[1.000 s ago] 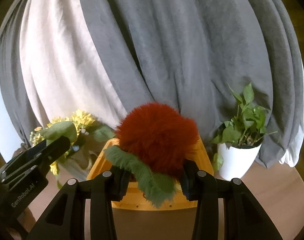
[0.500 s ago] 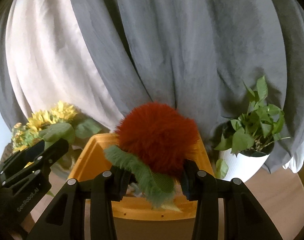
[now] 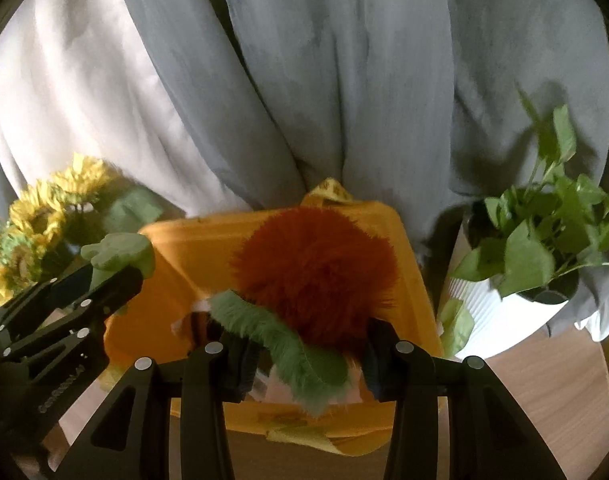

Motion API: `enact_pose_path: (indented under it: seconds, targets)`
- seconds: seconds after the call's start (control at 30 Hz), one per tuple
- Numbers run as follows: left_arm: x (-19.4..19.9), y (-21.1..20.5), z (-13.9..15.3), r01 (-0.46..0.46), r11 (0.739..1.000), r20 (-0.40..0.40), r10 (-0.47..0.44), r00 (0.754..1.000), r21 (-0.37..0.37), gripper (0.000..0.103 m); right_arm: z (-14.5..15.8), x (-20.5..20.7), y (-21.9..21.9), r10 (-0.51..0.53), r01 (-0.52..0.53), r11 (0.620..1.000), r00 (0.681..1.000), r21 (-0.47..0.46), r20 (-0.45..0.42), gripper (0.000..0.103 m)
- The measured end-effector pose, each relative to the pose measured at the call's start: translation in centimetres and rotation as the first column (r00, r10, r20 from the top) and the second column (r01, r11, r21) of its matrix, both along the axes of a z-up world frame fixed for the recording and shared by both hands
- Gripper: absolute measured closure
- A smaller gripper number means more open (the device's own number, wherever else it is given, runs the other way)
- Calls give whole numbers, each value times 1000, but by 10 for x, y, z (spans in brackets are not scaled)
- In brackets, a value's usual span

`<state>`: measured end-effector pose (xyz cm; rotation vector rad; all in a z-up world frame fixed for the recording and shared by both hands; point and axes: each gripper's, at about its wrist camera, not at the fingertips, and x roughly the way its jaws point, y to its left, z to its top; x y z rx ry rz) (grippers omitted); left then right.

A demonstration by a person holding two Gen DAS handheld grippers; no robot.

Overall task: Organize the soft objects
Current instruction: 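Open both grippers to drop the frog and red-green plush into the crate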

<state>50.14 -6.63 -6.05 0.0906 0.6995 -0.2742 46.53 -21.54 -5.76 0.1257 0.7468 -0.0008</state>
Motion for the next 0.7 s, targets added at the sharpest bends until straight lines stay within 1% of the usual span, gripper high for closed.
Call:
enact_pose_path:
  seconds: [0.1,0.17,0.2,0.23,0.3,0.37,0.43,0.5,0.57,0.63,0.67,0.7]
  targets:
    - [6,-2,-8,7,1000,-35,-6,999,13,60,-9,10,1,15,-15,1000,999,-9,-42,58]
    - [8,-3,-11,13,1000,-40,-12,999,11,60,-15,17,0,26,-26,1000,997,5,-73,58]
    - [8,-3,-13,12,1000,-41,-12,999,13,60,-18,19,-1,31,-30,999,996,14,-85,57]
    - [9,-3,-14,11,1000,-43,-10,999,15,60,-19,19,-2,30,-29,999,995,22,-91,52]
    - [10,-2,-14,8,1000,-45,-7,999,15,53,-22,21,-5,26,-23,999,995,33,-99,47]
    - [10,-2,-13,4,1000,-41,-3,999,19,47,-24,22,-6,25,-21,999,994,33,-102,46]
    - [9,-2,-12,-2,1000,-33,3,999,25,46,-25,22,-6,24,-21,999,994,34,-107,46]
    - [7,-1,-10,-7,1000,-36,8,999,29,38,-25,22,-6,24,-20,999,994,34,-107,45]
    - [4,2,-7,-20,999,-31,21,999,29,37,-24,21,-7,17,-15,1000,995,26,-103,42]
    - [-1,5,-4,-33,999,-29,34,999,28,33,-22,17,-7,10,-8,1000,995,16,-95,41]
    - [-4,7,-2,-37,999,-30,38,999,29,29,-21,15,-6,8,-7,1000,996,12,-92,41]
    - [-7,8,0,-39,999,-29,40,999,29,27,-19,12,-5,5,-4,1000,996,6,-86,40]
